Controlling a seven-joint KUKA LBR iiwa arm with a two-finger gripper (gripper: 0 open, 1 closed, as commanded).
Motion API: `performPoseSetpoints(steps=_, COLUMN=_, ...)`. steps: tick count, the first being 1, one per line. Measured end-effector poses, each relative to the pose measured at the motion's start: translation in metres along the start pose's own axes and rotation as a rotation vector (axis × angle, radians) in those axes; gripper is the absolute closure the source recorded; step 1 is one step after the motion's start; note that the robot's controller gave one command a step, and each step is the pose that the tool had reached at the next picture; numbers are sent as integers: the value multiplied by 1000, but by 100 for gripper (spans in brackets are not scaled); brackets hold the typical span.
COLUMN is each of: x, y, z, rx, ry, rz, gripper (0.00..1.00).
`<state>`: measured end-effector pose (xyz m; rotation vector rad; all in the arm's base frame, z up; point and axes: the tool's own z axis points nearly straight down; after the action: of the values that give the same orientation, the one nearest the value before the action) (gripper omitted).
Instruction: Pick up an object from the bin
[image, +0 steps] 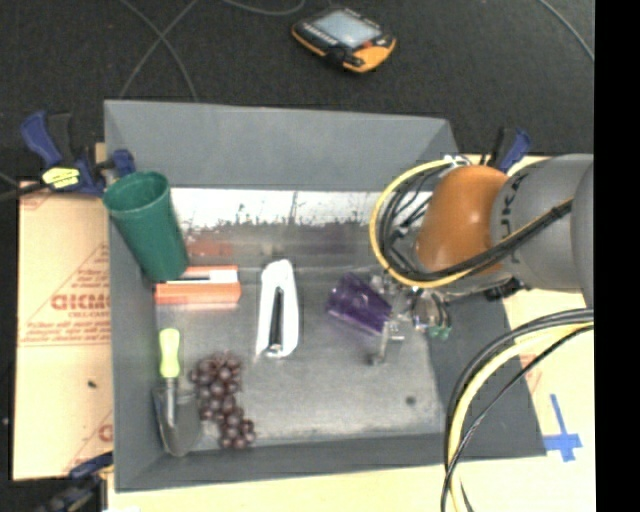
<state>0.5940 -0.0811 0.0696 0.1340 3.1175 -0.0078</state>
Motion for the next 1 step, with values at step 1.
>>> performPoseSetpoints(steps=1, x=-33, y=41, z=-1, rx=-2, ry=-8, rz=228, gripper=100)
